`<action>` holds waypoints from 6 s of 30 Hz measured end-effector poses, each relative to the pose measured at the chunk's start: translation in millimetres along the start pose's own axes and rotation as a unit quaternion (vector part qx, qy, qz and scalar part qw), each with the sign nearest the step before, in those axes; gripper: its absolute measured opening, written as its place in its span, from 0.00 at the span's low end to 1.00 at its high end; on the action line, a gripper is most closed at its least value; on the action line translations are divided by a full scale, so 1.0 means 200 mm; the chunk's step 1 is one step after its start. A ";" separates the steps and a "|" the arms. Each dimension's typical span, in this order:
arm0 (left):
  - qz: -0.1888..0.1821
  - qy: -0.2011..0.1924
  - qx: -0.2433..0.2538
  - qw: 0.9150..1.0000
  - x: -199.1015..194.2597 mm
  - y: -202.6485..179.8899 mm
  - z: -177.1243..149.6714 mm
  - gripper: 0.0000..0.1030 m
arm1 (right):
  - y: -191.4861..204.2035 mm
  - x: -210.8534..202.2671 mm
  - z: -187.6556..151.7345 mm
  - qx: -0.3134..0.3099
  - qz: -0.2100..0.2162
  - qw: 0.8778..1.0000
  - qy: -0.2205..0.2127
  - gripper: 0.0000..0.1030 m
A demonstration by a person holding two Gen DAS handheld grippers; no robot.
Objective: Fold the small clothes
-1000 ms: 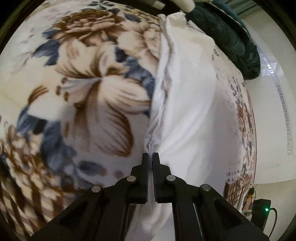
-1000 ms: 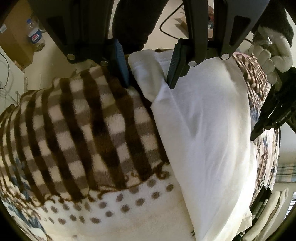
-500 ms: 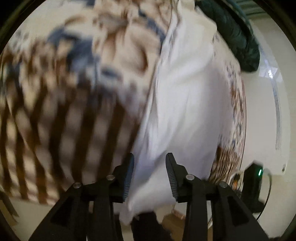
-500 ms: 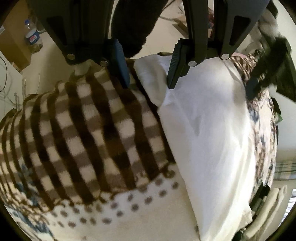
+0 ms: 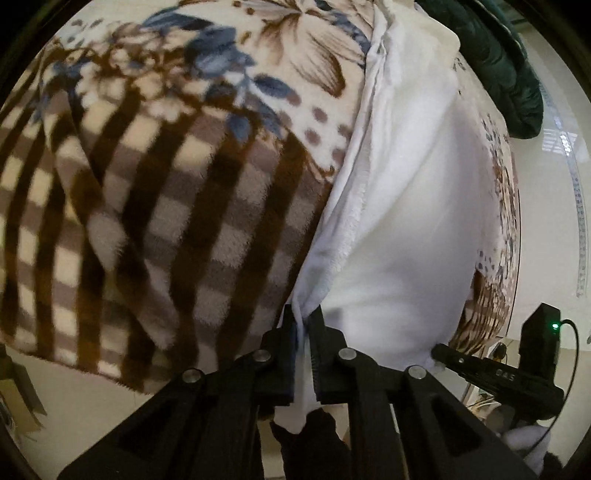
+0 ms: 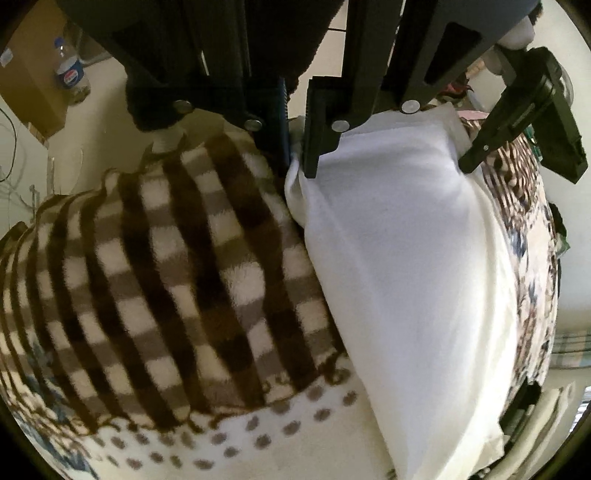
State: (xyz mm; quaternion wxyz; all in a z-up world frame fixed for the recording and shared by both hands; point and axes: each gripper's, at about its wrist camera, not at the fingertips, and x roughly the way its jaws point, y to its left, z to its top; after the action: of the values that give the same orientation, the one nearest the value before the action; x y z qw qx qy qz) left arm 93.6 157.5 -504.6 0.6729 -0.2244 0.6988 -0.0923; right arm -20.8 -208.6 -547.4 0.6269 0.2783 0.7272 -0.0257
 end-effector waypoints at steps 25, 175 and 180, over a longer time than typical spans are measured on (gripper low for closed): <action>-0.006 -0.187 0.087 0.979 -0.21 -0.83 1.71 0.78 | 0.73 -0.70 1.33 -0.084 0.022 0.984 -0.154 0.56; -0.008 -0.107 0.046 0.993 -0.01 -0.40 0.71 0.50 | 0.56 -0.35 0.79 -0.119 0.055 0.987 -0.092 0.45; -0.012 -0.123 0.024 0.992 0.01 -0.41 0.84 0.50 | 0.52 -0.26 0.94 -0.079 0.046 0.991 -0.094 0.28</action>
State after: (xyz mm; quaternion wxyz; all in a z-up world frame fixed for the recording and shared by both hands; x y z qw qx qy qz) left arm 274.3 114.0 -483.9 0.7581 -0.2262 0.6051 -0.0893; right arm 196.0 -213.8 -506.7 0.7132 0.2578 0.6509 0.0343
